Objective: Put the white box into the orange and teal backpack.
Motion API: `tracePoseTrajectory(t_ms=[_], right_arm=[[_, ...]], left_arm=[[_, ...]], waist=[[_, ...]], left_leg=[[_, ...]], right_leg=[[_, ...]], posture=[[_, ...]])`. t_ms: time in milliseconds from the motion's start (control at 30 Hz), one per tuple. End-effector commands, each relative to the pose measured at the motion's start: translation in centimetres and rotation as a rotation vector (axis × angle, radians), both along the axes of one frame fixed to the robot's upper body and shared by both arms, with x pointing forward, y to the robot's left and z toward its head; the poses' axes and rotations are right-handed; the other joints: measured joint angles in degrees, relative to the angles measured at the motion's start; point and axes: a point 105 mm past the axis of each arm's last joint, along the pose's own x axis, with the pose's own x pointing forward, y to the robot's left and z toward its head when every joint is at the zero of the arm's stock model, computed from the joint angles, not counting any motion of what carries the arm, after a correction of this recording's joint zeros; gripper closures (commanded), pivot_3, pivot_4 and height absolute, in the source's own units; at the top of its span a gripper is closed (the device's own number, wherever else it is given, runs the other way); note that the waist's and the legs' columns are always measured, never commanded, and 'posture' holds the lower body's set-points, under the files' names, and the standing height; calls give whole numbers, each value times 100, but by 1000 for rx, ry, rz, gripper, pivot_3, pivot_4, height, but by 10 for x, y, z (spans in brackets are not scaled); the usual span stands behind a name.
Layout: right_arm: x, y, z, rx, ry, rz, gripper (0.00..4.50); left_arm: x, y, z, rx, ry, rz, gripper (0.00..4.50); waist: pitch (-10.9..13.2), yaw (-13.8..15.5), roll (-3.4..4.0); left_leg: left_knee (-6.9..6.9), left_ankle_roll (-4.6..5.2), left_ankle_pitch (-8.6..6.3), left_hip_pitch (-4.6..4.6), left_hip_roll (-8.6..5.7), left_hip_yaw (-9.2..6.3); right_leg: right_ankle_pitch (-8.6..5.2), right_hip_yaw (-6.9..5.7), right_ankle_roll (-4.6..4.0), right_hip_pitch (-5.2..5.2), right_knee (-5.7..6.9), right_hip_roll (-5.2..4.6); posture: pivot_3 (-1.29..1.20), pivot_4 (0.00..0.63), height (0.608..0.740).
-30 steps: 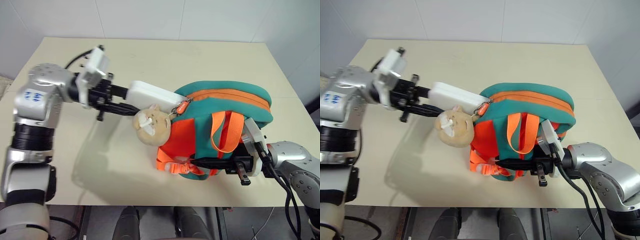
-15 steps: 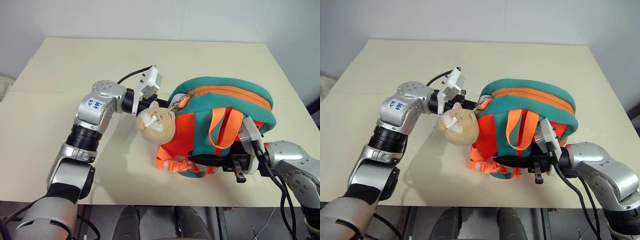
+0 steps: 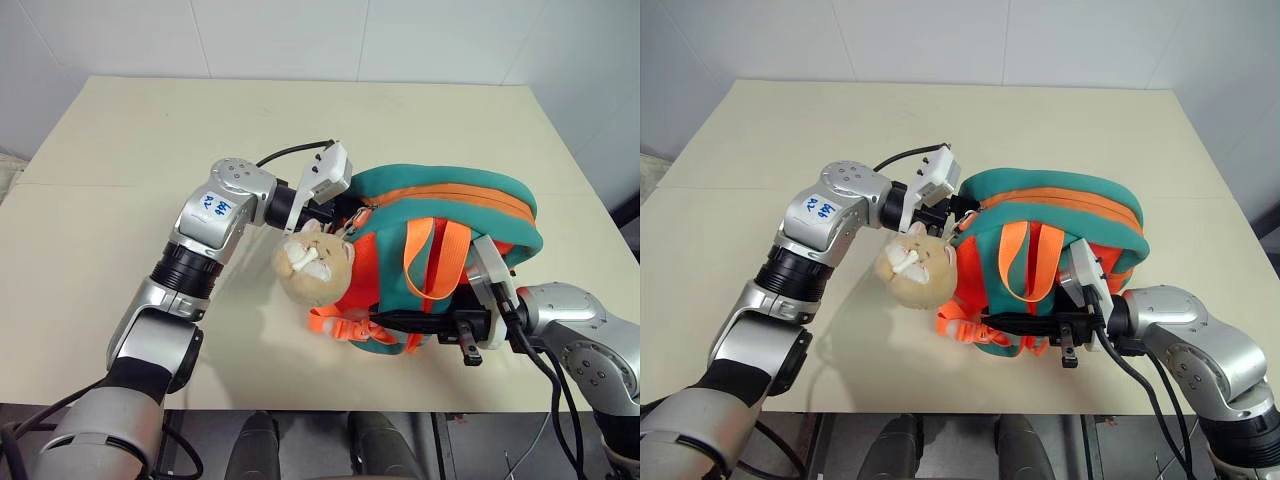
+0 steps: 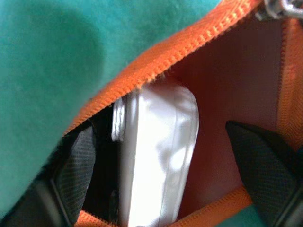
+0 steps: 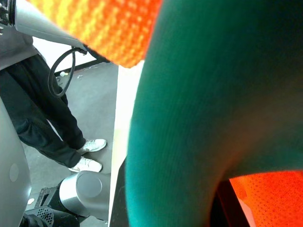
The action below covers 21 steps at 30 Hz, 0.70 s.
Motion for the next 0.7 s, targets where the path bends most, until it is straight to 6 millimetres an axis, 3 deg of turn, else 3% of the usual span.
tracePoseTrajectory(t_ms=[33,233,433,567,700], right_arm=[[-2,4,3,8,-17,11,4500],[-1,4,2,7,-16,9,4500],[1,3,2,8,-18,12,4500],[1,2,2,8,-16,15,4500],[2,2,2,5,-10,24,4500]], left_arm=[[-11,15,39,-49,-96,-17,45],[-26,56,53,-48,-77,10,45],[-35,113,49,-35,-17,159,45],[-53,121,54,-89,12,167,45],[-65,111,55,-153,18,160,45]], waist=[[0,-25,1],[1,-27,3],[1,-65,4],[2,-13,3],[1,-8,3]], left_leg=[[-2,0,0,1,0,1],[-11,-1,0,0,3,1],[-9,-1,1,8,5,1],[-7,-1,1,3,5,1],[-5,-1,1,3,5,0]], right_leg=[[0,1,0,0,0,0],[-2,3,-3,-10,6,3],[-2,4,-4,-8,12,4],[-2,3,-4,-7,11,3],[-2,2,-4,-5,11,3]], posture=[[0,150,740],[0,150,740],[0,150,740],[0,150,740],[0,150,740]])
